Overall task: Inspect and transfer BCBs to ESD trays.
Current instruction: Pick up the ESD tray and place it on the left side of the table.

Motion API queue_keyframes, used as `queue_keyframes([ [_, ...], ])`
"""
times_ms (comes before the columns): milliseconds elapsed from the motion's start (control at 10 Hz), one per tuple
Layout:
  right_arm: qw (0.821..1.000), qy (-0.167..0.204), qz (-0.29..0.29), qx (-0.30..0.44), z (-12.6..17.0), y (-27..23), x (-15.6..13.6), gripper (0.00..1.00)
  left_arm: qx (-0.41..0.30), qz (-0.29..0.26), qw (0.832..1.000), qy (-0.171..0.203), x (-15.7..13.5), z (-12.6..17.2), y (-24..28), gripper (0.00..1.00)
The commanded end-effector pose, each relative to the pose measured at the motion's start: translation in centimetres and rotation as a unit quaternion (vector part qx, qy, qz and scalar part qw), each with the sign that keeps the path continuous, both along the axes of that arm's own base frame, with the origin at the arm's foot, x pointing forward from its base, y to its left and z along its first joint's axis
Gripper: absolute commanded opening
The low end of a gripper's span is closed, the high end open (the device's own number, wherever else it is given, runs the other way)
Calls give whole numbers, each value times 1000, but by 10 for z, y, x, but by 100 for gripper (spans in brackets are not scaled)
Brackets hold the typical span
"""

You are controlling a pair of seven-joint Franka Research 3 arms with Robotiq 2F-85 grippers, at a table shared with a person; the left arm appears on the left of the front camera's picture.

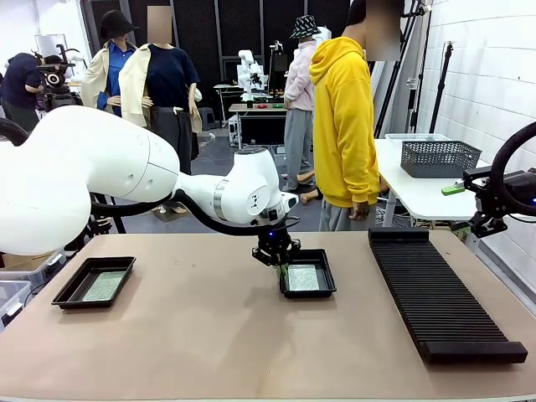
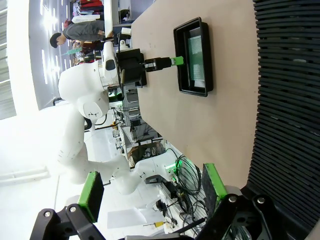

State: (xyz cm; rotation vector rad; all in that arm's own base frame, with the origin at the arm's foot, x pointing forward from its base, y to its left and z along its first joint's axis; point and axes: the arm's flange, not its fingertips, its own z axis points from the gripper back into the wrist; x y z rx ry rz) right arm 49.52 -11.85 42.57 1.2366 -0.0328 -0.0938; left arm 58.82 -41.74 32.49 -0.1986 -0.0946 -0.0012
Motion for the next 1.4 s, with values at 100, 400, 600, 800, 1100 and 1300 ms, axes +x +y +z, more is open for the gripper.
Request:
queue_keyframes([
  [100,1000,1,0,0,1,0,0,100,0,0,1000,0,0,0,0,0],
  [400,1000,1,0,0,1,0,0,100,-11,23,1000,8,-3,3,39,0],
  [600,1000,1,0,0,1,0,0,100,-10,32,999,16,-5,-2,64,0],
  [800,1000,1,0,0,1,0,0,100,-19,38,999,25,-6,-8,91,0],
  [1100,1000,1,0,0,1,0,0,100,-39,54,998,16,-15,-4,146,0],
  [1300,1000,1,0,0,1,0,0,100,-45,68,997,0,-30,8,172,0],
])
